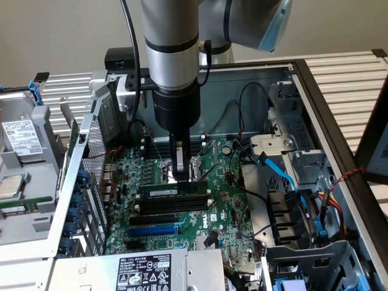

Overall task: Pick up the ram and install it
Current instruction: 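Insert the ram into the slot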

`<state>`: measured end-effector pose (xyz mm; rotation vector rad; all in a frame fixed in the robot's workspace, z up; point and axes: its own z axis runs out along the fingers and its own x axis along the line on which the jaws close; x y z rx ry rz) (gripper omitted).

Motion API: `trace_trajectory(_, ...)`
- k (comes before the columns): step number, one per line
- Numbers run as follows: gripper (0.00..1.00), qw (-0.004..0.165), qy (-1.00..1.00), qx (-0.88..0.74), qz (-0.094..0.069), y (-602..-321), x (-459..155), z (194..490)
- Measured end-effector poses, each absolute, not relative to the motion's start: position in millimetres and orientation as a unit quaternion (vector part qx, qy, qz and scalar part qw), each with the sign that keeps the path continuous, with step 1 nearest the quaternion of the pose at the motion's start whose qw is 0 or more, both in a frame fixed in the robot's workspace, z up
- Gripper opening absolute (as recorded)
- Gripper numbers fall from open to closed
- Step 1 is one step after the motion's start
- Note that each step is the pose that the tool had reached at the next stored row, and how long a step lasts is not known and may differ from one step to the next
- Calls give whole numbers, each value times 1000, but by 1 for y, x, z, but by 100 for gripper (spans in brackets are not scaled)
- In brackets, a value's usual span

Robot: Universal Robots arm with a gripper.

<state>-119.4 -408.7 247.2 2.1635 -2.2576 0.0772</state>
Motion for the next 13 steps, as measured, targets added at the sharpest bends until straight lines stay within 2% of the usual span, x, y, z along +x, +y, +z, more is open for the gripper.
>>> trace_trajectory(13,12,3,-720,693,28,-408,-122,243)
